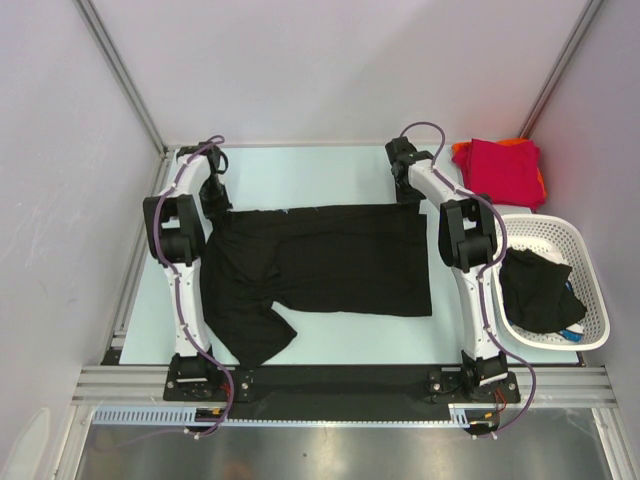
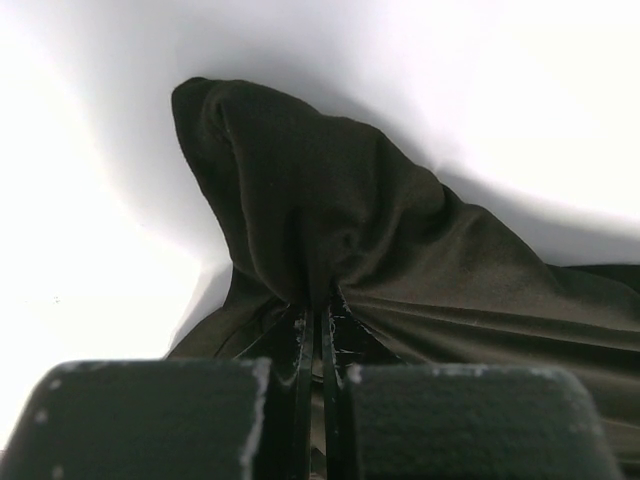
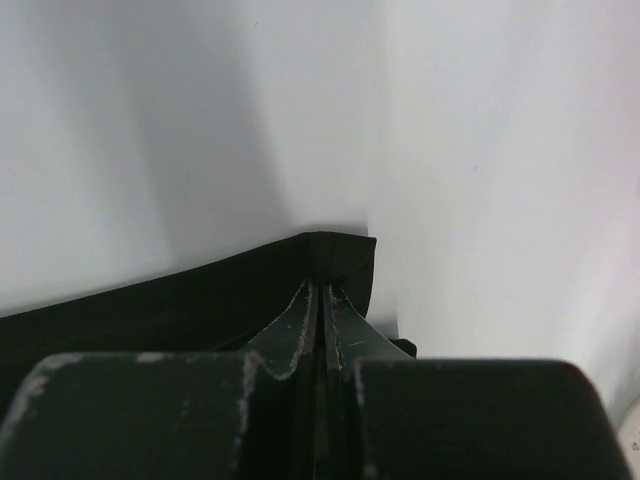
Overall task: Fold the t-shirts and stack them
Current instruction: Fold the flattened tshirt in 1/3 of the way
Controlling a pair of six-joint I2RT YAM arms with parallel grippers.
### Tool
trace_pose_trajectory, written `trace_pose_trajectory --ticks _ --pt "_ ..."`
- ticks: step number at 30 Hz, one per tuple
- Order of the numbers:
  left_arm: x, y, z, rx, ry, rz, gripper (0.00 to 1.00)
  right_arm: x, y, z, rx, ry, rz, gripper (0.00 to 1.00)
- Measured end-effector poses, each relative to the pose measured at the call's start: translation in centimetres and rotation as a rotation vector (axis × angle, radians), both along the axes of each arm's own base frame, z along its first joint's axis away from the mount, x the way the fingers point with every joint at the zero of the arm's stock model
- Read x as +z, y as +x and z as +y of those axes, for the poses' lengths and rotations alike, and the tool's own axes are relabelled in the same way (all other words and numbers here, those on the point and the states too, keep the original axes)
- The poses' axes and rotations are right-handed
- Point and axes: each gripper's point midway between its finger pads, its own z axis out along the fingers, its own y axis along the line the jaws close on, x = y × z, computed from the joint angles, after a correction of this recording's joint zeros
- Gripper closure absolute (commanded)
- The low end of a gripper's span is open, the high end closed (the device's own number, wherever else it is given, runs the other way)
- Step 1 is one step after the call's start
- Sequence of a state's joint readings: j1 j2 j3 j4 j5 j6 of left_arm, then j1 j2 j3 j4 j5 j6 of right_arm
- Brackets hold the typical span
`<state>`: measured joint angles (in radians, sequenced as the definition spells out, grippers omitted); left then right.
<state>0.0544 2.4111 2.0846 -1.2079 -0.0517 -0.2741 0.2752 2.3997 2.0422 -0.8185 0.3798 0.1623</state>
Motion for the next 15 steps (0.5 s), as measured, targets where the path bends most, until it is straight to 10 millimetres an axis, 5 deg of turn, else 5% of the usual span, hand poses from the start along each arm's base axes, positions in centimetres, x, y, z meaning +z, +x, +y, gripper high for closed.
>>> trace_pose_trajectory --ticks 6,9,10,15 --pt "0.0 0.0 0.0 0.035 -0.007 0.003 0.99 -0.1 0.2 0.0 -0.002 -0.005 0.007 1.0" --pt "0.1 0.1 0.1 0.059 -0.024 0.004 0.73 0.0 0.6 0.0 -0.004 -0.006 0.004 0.85" --pt "0.1 0.1 0.1 0.065 -0.031 0.002 0.53 0.0 0.7 0.0 -0.005 -0.005 0.001 0.73" --pt "0.4 1.3 0.0 0.102 -0.073 -0.051 0.24 0.4 1.6 -0.6 -0.021 -0.002 -0.025 0.61"
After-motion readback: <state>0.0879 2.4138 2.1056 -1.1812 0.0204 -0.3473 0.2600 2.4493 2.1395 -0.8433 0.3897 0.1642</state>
